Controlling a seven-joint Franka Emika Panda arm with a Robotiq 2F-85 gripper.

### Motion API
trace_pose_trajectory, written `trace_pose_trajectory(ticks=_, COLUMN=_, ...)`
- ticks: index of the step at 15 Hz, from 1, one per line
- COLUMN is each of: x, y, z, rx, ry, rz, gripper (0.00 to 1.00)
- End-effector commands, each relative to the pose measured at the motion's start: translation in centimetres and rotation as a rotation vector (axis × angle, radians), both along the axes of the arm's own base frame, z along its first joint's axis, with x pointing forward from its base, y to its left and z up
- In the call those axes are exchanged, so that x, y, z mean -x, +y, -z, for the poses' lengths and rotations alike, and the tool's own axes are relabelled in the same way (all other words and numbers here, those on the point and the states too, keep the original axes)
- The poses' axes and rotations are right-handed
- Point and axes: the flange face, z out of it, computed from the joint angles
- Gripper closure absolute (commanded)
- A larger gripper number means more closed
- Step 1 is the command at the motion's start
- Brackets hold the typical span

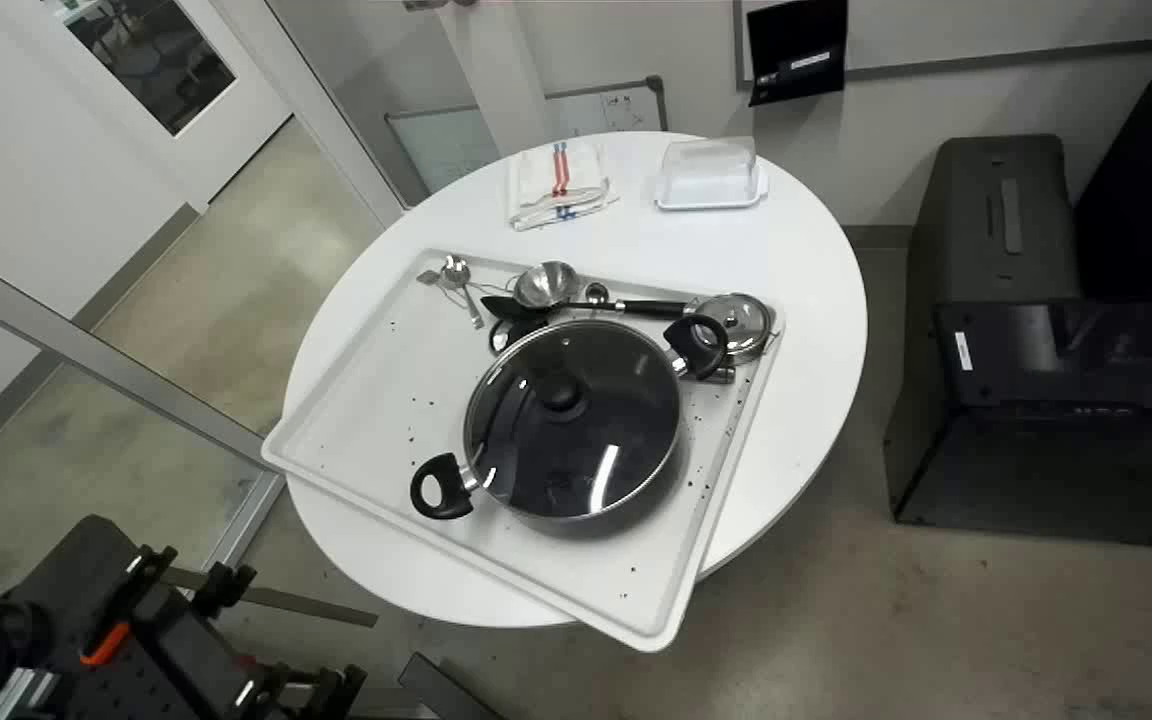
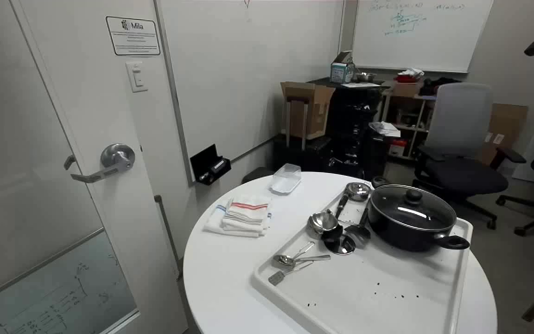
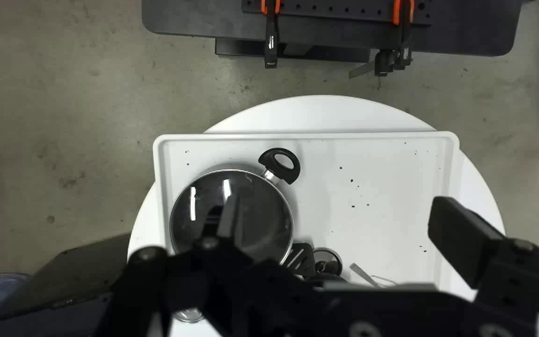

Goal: Remove the lid from the black pot

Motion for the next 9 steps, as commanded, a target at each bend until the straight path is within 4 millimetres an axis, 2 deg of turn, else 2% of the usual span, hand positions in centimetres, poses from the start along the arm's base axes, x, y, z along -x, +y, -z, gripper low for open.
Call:
trace_pose_trajectory(ticks=1, x=-0.02, y=0.01, z=-0.07, rx=0.000, ry=0.001, rz=0.000, gripper=0.00)
trace_pose_trajectory(ticks=9, x=-0.25, y=-0.04, z=0.08, rx=0.001, ry=0.003, rz=0.006, gripper=0.00)
